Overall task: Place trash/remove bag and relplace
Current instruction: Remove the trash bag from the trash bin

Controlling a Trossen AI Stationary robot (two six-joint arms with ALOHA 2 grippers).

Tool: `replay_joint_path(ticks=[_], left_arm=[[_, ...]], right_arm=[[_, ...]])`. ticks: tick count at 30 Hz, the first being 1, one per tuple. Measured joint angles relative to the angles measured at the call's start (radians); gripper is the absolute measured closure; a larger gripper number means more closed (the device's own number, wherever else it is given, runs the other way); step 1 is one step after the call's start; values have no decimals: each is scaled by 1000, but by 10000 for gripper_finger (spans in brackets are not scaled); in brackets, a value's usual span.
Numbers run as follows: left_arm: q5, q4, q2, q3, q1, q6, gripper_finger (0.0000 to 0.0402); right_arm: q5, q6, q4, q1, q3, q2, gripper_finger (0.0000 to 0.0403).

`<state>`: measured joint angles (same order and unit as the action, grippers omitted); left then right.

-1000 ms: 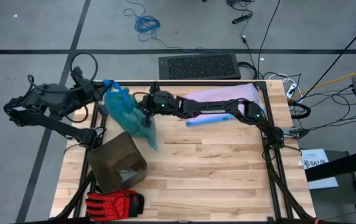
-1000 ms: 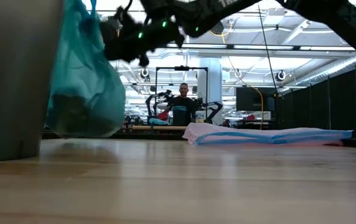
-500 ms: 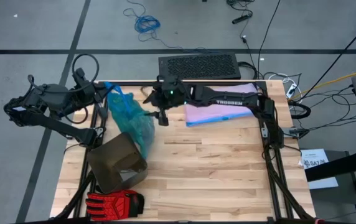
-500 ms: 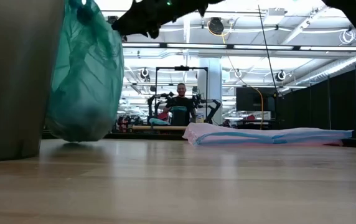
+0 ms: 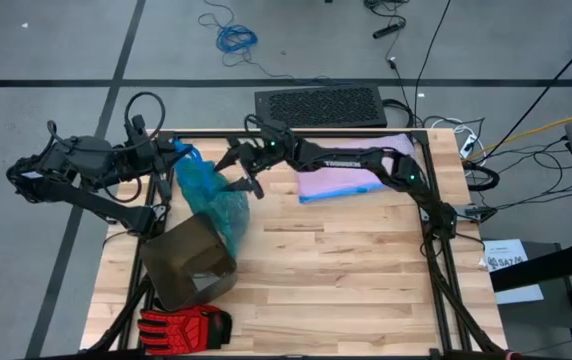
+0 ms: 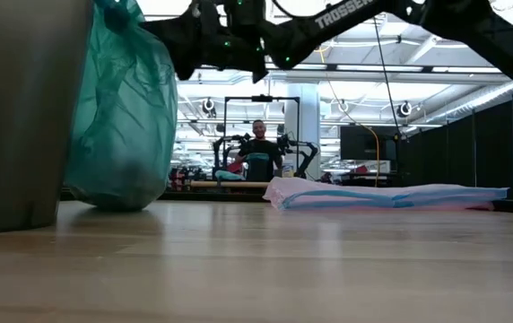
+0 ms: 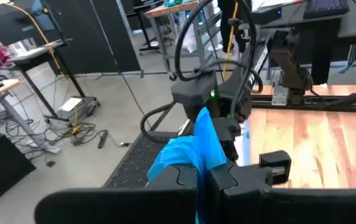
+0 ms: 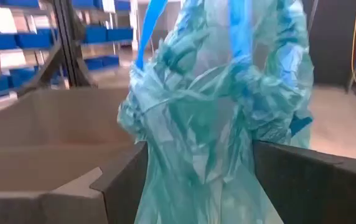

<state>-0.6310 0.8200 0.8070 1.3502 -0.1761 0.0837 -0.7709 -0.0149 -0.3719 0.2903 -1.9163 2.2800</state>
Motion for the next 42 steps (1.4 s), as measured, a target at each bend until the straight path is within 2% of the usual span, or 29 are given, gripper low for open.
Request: replay_joint_path(ticks=[3,8,11,15,18,20,25,33,42], left_arm=[[4,-2,11,0,0,0,401],[8,-5,18,0,0,10,402],[9,-32,31,0,0,37,402],[9,-98,36,0,0,68,402],[9,-139,36,0,0,88,402],[9,-166,36,0,0,100,402],[25,-197,35,0,0,107,402],[28,-199,31,-2,-1,115,402],[27,-160,21,1,-1,113,402]], right_arm=[[-23,49,-65,-18,0,9,131],[-7,90,-70,-65,-1,10,134],[95,37,-29,-98,-1,9,160],[322,-82,36,-130,-1,9,248],[405,-99,43,-137,-1,9,347],[441,-99,45,-137,-1,9,387],[530,-98,66,-111,-3,22,399],[528,-50,101,-89,-2,107,402],[530,-51,184,-95,2,45,398]])
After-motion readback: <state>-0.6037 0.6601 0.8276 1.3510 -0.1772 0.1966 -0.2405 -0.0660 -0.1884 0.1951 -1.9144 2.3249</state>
